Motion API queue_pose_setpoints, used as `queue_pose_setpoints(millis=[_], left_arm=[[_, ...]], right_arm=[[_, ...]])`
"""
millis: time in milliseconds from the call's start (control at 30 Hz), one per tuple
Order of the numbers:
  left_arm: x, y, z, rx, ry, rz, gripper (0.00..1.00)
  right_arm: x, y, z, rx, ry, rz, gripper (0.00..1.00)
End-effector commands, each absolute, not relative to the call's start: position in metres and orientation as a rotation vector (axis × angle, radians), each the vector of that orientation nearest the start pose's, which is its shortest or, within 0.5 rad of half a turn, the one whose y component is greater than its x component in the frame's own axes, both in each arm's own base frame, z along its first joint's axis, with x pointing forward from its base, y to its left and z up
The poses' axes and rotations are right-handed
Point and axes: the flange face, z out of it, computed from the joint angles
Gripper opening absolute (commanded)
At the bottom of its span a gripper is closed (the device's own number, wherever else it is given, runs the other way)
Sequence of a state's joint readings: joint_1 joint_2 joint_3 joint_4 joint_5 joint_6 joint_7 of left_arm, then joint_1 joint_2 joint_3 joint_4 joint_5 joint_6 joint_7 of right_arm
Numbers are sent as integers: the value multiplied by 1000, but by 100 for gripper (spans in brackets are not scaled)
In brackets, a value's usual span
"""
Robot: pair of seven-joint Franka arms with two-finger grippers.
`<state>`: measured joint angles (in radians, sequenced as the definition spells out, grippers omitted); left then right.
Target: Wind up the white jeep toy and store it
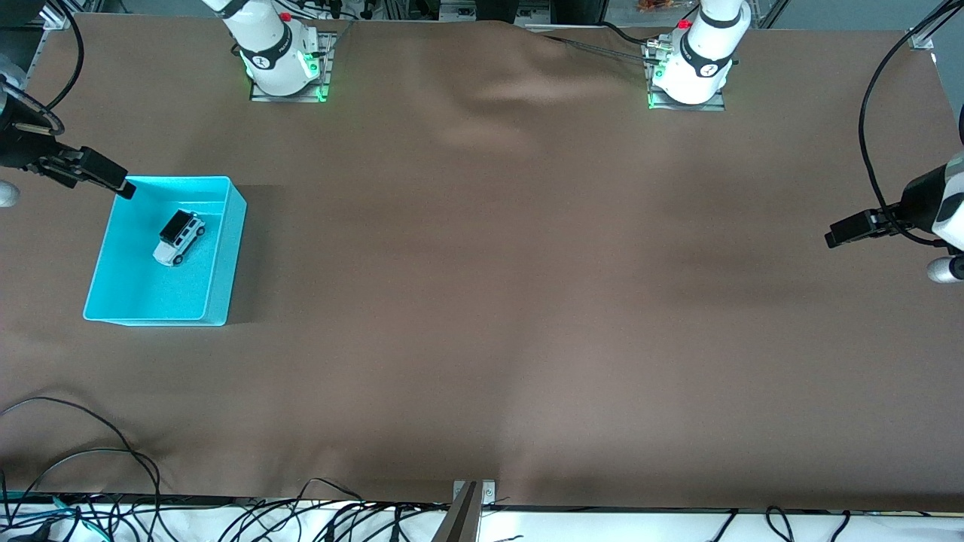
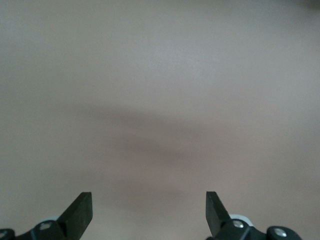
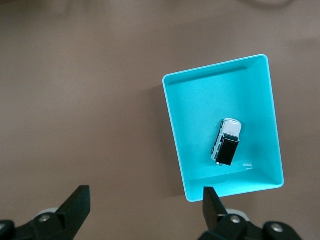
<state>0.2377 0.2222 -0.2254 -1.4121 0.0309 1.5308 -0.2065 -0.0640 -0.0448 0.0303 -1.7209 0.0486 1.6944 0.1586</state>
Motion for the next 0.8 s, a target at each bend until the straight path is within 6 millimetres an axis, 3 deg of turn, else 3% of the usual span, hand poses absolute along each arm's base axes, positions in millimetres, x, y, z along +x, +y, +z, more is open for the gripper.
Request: queue_pose_setpoints(millis=[0,267,767], left_arm=[[612,24,570,-3148,-302,165,100],[612,27,569,-3165,-167,166,100],[612,29,571,-3166,-162,163,100]], right_arm=[[553,4,593,-3076,242,-6,100],[551,19,590,-3093,18,2,100],[545,22,587,-3112,-76,32,100]])
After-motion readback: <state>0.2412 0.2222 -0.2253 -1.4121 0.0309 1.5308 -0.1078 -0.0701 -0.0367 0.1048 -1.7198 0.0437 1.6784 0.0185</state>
